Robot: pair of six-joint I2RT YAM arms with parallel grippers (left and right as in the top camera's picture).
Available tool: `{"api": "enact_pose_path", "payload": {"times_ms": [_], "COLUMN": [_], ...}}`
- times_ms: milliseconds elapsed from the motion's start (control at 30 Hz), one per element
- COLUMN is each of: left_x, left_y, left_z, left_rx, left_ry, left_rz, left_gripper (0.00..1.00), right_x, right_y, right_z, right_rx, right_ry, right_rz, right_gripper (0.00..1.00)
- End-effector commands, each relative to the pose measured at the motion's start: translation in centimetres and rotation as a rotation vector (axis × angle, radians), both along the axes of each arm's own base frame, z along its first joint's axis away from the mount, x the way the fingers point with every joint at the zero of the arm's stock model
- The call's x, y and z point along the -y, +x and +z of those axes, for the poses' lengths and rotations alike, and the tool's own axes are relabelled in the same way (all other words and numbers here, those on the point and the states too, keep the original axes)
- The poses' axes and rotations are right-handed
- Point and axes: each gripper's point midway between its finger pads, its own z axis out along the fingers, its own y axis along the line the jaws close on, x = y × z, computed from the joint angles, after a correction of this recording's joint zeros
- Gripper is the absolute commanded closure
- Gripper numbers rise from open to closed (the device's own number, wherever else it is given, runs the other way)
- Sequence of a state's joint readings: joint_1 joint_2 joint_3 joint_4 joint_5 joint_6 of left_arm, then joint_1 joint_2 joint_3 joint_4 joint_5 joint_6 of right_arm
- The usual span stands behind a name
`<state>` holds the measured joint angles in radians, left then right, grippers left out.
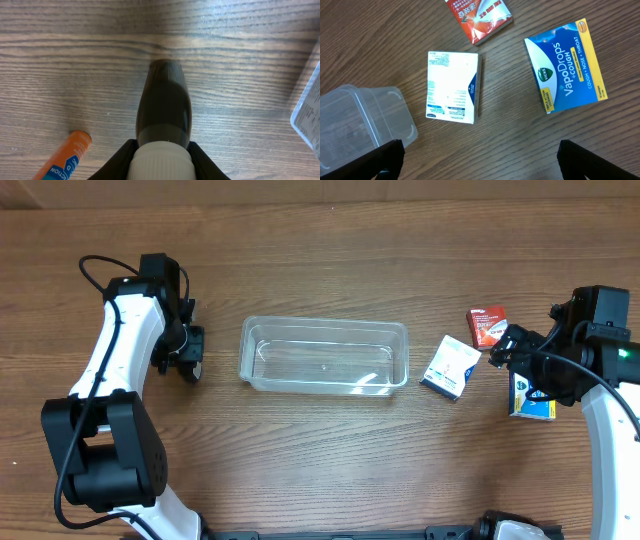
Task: Pack container
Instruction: 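Carry the dark bottle into the container and release it upright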
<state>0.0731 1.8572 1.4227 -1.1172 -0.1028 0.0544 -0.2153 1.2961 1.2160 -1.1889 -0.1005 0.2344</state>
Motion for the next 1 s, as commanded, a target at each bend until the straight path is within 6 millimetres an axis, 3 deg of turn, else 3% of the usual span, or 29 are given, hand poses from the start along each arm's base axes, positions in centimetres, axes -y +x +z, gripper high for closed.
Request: {"api": "enact_pose_path", "payload": {"times_ms": [0,100,200,300,467,567,700,967], "left_x": [-0.1,0.9,3.8,8.1,14.7,16.8,17.1,17.5], "left_y": [2.0,3.0,3.5,2.5,0.2,-0.6,-0.4,1.5], "left_z": [2.1,5.1,9.2,13.3,16.6,16.3,14.9,8.4], "left_rx": [0.079,0.142,0.210,0.258,0.270,0.250,0.209,0.051], "left_ry": [0.015,0.009,-0.013,-0.062,-0.157,-0.174,-0.166,-0.113], "left_rz": [0.035,0.021,-0.043,-0.093,-0.132,-0.147,-0.100,-0.066], "left_gripper": [0.95,0.96,0.96,0.96,0.96,0.96,0.96,0.96], "right_x": [0.0,0.0,0.0,0.0,0.0,0.0,0.0,-0.2], "right_y": [0.3,0.3,0.3,0.3,0.3,0.3,0.3,0.4], "right_z": [0.8,0.8,0.8,0.8,0.8,0.8,0.8,0.8], "right_rx": [0.029,0.030,0.029,0.029,0.029,0.029,0.029,0.031], "right_ry": [-0.002,-0.002,-0.002,-0.002,-0.002,-0.002,0.000,0.010], "right_rz": [0.006,0.006,0.006,0.006,0.006,0.006,0.003,0.007], "right_gripper": [0.00,0.00,0.00,0.00,0.00,0.00,0.00,0.00]}}
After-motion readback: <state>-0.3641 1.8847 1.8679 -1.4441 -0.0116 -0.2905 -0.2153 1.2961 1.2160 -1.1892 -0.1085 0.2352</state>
